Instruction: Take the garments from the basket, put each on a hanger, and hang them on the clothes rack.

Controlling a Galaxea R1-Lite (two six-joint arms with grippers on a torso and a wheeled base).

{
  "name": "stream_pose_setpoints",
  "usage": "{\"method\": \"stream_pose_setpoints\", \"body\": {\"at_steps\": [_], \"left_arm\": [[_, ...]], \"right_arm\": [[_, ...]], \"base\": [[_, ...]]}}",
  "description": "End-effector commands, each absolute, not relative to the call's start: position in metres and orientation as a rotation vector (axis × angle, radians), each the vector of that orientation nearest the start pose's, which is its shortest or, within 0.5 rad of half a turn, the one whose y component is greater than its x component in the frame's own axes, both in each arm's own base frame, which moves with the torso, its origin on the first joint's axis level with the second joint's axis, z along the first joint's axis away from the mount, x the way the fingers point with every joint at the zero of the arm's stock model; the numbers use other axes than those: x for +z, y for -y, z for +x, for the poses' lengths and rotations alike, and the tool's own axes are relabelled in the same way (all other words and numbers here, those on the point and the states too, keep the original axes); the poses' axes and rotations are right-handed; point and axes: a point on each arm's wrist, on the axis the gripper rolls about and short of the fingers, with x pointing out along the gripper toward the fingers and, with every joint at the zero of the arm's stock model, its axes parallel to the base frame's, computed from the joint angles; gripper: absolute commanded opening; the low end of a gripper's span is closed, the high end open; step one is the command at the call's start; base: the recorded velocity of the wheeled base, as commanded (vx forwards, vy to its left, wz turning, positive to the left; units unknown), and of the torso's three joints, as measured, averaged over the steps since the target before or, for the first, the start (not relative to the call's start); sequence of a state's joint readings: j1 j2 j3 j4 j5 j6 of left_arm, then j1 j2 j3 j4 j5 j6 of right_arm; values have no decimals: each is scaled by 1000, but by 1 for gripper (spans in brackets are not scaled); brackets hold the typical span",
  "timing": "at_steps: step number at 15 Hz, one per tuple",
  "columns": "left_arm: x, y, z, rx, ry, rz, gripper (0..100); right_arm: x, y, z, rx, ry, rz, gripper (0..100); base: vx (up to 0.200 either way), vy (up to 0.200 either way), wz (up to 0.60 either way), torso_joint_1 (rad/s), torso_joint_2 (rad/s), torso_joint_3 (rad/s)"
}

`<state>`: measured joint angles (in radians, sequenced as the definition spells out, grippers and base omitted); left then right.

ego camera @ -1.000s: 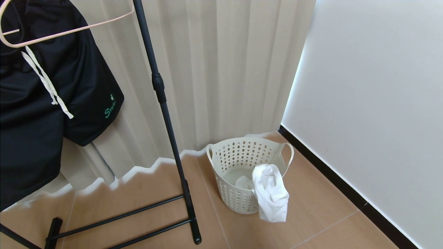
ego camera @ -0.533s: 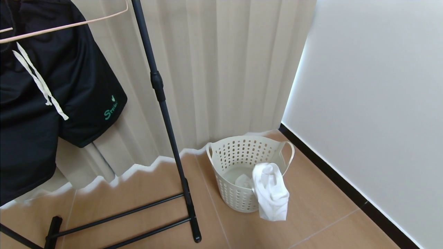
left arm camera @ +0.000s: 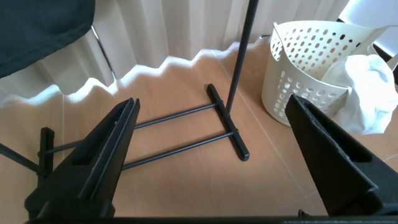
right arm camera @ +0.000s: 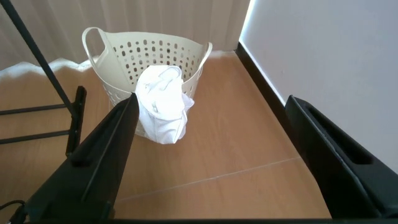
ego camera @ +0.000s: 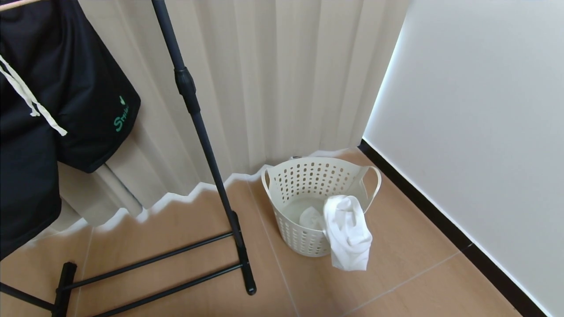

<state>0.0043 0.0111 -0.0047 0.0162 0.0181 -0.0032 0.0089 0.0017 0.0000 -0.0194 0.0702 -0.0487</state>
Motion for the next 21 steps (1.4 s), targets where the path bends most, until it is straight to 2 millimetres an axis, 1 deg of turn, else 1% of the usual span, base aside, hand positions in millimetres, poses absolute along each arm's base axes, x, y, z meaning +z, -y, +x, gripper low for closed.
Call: {"method": "stream_pose_setpoints", "body": {"at_steps": [1, 17, 21], "left_arm": [[75, 0, -22, 22, -25, -3, 100], [75, 0, -22, 22, -23, -4, 100], [75, 0, -22, 22, -23, -4, 100]], "right_arm": [[78, -1, -23, 79, 20, -50, 100], [77, -1, -23, 78, 19, -59, 100], [76, 0, -22, 31, -7, -61, 100]], "base": [[0, 0, 0, -2, 7, -203], [0, 0, 0, 3, 5, -200], [0, 0, 0, 2, -2, -50]]}}
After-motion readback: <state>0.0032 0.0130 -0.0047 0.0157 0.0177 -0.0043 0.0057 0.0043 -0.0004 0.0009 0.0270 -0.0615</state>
